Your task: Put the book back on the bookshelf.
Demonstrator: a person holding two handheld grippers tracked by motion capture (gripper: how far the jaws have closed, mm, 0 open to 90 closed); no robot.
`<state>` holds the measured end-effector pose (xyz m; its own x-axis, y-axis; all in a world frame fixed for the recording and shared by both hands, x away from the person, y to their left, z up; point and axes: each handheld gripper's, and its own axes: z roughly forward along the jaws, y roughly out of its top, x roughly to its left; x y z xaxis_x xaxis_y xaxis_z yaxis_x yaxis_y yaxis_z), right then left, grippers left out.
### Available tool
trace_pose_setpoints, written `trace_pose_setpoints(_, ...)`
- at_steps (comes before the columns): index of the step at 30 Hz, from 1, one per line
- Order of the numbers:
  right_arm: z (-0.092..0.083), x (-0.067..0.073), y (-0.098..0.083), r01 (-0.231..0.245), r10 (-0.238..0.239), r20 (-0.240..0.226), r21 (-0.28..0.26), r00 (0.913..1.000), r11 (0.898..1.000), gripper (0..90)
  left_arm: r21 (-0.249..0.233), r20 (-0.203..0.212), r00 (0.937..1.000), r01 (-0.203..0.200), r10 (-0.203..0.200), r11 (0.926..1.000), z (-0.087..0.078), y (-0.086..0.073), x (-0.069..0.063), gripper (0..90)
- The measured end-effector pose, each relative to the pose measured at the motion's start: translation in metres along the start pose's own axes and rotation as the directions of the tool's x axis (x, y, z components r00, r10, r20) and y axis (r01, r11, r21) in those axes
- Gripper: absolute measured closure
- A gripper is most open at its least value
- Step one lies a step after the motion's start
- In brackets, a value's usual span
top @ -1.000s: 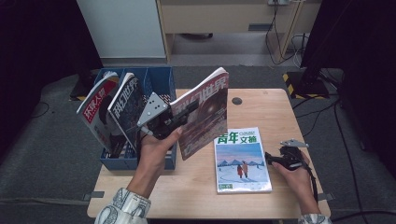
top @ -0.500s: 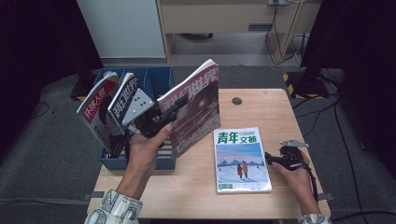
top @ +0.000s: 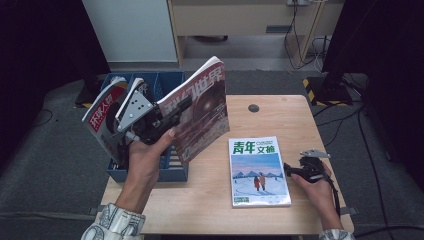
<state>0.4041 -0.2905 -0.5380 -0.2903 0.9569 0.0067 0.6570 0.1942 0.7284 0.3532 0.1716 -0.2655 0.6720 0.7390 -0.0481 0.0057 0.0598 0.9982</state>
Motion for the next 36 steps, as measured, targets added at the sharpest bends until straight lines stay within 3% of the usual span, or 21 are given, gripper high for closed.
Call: trace_pose_setpoints(36,0.0,0.0,0.0,0.0,0.0,0.001,-0.001,1.0,1.0,15.5,0.003,-0.051,0.9982,0.03,-0.03,0.9995,-0.035,-0.01,0.025,83.9)
